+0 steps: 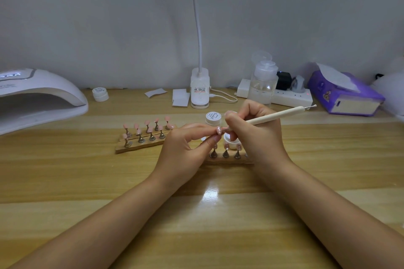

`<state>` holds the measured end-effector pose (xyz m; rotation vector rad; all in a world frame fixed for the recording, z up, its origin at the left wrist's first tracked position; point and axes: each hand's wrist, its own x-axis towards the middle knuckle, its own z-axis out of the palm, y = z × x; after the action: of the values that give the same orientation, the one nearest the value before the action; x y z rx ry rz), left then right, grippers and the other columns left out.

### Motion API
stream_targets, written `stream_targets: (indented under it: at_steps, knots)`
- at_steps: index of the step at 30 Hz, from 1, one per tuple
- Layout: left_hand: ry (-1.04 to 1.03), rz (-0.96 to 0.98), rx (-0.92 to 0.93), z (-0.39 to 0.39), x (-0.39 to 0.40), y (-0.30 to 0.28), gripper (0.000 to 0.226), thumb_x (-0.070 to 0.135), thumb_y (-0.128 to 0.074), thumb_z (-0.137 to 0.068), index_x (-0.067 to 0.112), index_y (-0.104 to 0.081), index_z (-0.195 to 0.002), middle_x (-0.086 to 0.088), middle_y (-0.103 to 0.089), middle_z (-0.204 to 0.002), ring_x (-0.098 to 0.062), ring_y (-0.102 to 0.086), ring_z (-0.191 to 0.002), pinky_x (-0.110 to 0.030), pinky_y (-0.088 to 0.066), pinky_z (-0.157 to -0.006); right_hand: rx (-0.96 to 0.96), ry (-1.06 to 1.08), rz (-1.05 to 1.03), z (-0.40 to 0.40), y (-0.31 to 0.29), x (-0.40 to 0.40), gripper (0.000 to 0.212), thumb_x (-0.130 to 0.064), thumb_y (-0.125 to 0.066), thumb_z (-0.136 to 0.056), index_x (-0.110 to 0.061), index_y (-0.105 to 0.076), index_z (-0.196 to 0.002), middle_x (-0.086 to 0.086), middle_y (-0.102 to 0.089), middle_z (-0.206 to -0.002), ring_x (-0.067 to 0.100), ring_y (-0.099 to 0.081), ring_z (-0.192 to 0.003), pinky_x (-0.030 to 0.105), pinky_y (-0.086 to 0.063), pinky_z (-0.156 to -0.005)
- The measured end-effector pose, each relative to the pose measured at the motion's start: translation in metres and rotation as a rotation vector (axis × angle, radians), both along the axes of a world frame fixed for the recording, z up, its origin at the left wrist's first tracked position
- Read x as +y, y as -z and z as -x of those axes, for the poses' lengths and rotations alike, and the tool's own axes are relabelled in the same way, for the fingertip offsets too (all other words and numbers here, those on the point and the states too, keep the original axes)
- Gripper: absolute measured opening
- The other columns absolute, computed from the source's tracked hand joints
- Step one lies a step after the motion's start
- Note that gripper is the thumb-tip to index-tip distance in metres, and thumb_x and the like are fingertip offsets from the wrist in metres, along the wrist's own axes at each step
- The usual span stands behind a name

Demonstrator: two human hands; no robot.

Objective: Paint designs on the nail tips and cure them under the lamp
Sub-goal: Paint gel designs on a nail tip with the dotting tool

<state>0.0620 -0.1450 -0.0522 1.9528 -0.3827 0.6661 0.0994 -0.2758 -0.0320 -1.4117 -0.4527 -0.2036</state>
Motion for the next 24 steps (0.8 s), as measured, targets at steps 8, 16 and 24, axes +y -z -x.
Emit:
stream_targets:
  at_steps: [8,16,24]
  knots:
    - [-0.021,0.009,0.021,0.001,0.000,0.000,0.015,0.005,-0.067,-0.079,0.010,-0.073,-0.092,0.006,-0.069,-0.077,-0.006,-0.064,-0.078,-0.031,-0.051,-0.080,-0.007,0.139,-0.159,0.001,-0.008,-0.002,0.033,-0.047,-0.054,-0.080,-0.021,-0.058,-0.059,0.001,-0.054,-0.038,0.007,-0.051,-0.034,0.012,-0.038,-0.039]
    - [-0.028,0.019,0.015,0.002,-0.001,-0.002,0.015,0.004,-0.067,-0.079,0.010,-0.072,-0.092,0.002,-0.070,-0.078,-0.008,-0.064,-0.080,-0.029,-0.050,-0.080,-0.221,0.129,0.216,-0.001,0.000,-0.007,0.008,-0.028,-0.064,-0.084,-0.028,-0.058,-0.079,-0.007,-0.067,-0.064,0.005,-0.060,-0.059,0.017,-0.047,-0.053]
    - [-0.030,0.021,0.020,0.002,0.002,-0.004,0.029,-0.005,-0.063,-0.079,0.021,-0.067,-0.090,0.015,-0.065,-0.082,0.009,-0.060,-0.082,-0.009,-0.043,-0.078,-0.340,0.021,0.400,0.002,0.005,-0.006,0.029,-0.019,-0.076,-0.074,-0.026,-0.051,-0.087,-0.011,-0.065,-0.089,0.000,-0.058,-0.083,0.022,-0.050,-0.070]
